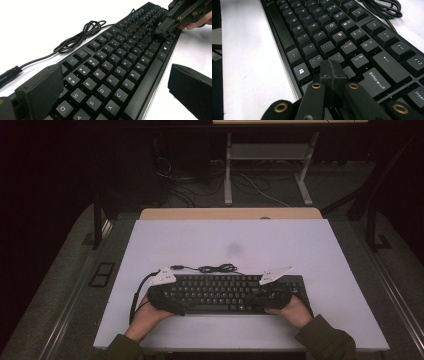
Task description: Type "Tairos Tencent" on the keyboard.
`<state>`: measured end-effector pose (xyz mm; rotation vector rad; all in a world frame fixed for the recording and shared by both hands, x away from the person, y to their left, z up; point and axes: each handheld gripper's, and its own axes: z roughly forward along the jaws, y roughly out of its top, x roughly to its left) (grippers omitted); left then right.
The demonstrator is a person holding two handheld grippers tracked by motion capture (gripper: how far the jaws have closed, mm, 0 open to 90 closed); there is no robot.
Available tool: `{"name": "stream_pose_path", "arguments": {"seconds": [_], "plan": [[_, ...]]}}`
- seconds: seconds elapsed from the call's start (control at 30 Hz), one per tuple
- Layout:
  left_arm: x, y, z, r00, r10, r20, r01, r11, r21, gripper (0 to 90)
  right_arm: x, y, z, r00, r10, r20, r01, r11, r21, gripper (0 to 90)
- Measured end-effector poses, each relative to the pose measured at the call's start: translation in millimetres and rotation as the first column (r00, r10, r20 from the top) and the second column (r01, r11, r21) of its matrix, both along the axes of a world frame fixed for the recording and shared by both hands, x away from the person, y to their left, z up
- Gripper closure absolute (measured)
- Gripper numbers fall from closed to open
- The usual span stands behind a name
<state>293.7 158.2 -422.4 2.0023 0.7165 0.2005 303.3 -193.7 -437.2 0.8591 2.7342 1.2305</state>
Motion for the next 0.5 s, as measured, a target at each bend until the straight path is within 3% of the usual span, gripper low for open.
{"name": "stream_pose_path", "arguments": {"seconds": [0.5], "plan": [[14.5,-12.8,2.8,0.9999,-0.011,-0.006,0.01,0.9999,-0.006,0.0,0.2,0.0,-0.1,1.0,0.003,0.002,-0.003,1.0,-0.001,89.3]]}}
